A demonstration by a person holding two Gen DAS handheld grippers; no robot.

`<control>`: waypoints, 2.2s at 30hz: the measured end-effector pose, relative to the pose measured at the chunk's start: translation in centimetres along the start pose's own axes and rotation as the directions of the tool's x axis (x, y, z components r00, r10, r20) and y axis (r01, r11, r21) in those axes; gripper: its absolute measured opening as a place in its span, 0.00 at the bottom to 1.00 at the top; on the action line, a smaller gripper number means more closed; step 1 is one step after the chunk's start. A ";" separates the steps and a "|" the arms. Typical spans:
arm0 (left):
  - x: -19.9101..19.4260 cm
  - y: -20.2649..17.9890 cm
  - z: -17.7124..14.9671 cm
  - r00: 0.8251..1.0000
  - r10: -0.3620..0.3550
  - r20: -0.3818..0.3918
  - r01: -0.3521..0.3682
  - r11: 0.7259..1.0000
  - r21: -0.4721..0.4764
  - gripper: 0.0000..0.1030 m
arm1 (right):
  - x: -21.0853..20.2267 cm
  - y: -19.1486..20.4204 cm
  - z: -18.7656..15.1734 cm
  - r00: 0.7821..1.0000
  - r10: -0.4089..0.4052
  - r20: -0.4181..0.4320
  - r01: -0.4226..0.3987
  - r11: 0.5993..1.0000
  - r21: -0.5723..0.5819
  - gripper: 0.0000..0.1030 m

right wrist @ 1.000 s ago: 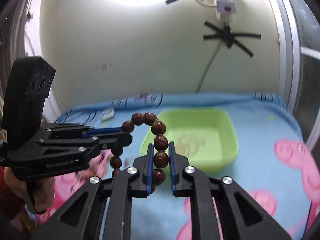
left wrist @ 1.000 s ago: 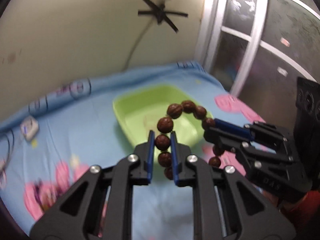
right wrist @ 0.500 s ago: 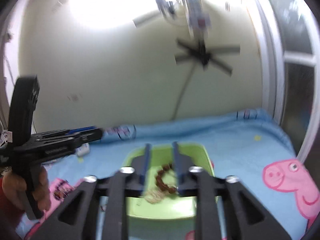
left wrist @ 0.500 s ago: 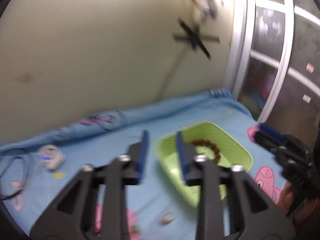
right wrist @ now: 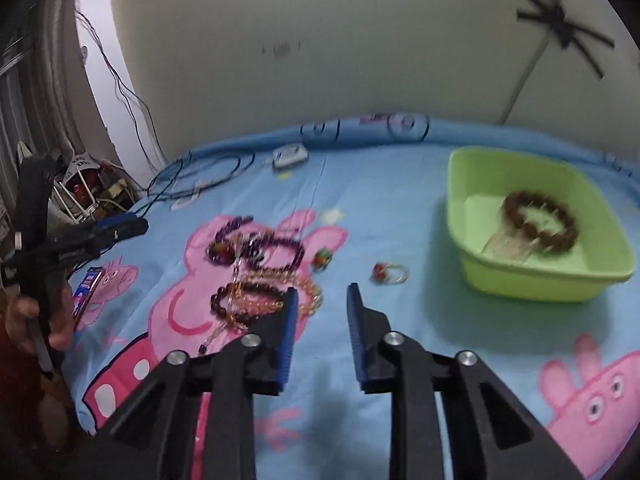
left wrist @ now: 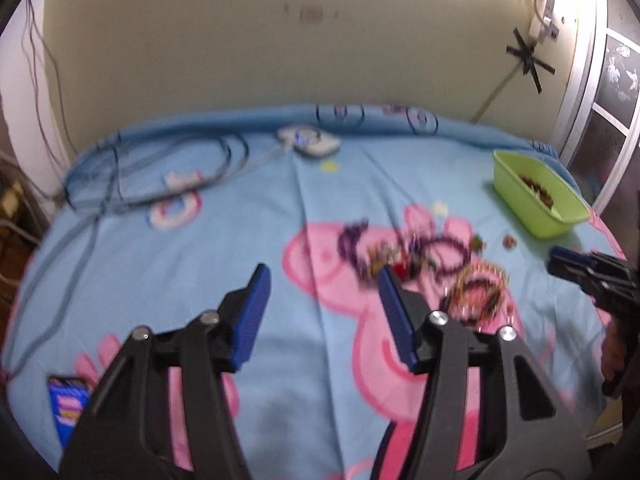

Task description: Organize jewelry

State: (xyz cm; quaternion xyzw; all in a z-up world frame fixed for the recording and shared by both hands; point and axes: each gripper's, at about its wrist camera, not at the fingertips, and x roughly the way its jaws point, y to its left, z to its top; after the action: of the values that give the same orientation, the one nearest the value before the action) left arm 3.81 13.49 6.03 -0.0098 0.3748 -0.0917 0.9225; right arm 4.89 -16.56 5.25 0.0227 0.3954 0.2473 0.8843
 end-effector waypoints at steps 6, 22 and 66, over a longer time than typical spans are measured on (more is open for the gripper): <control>3.2 0.4 -1.3 0.994 -0.081 -0.078 0.079 0.997 -0.024 0.52 | 2.6 2.6 2.1 0.998 0.048 -0.038 -0.049 0.998 -0.032 0.04; 7.7 -0.5 -0.6 0.980 -0.154 -0.126 0.144 0.986 -0.083 0.03 | 9.8 7.7 3.0 0.979 0.065 -0.192 -0.108 0.969 -0.221 0.00; -1.8 -21.1 11.8 0.831 -0.549 0.090 0.494 0.803 0.333 0.05 | -18.8 -2.4 12.2 0.905 0.063 0.421 -0.074 0.997 0.010 0.00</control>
State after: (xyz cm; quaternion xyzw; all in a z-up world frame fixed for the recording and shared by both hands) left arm 7.32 -7.50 17.60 0.0169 0.2539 -0.3963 0.8821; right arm 3.90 -25.29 25.97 0.1006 0.1979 0.2626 0.9390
